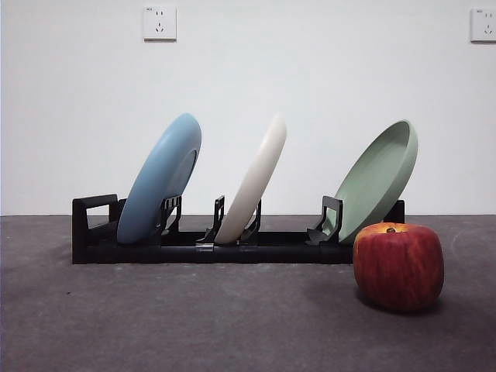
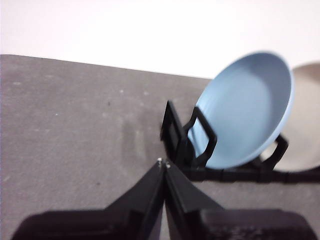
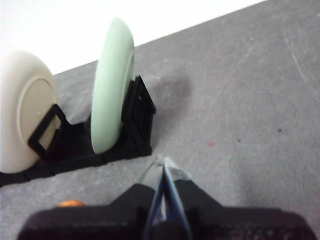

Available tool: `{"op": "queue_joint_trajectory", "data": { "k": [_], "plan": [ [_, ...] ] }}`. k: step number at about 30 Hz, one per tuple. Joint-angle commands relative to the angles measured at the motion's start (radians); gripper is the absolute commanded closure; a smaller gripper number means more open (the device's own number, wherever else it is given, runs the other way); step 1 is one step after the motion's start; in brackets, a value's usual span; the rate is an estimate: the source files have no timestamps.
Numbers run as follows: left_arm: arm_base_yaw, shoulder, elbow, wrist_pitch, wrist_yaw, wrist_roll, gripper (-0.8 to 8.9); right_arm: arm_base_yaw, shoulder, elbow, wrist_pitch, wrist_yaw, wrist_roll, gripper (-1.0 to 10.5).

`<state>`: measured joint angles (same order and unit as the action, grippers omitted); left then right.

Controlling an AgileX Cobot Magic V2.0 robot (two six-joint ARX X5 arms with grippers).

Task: Take the blue plate from the plate rack,put the plate on the table,take the apple from the table,put the apple in the plate

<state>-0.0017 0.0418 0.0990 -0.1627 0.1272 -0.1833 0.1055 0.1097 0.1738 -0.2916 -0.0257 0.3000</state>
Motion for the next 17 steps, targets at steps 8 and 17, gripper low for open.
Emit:
{"op": "queue_joint_trajectory", "data": {
  "k": [8, 17],
  "plan": [
    [0.003, 0.212, 0.170, 0.004, 0.037, -0.056, 8.19, 0.001, 0.247, 0.224, -0.013, -0.003, 0.014, 9.6],
    [0.003, 0.553, 0.469, -0.119, 0.275, 0.032, 8.19, 0.001, 0.505, 0.465, -0.120, -0.137, -0.032, 9.6]
  ]
}}
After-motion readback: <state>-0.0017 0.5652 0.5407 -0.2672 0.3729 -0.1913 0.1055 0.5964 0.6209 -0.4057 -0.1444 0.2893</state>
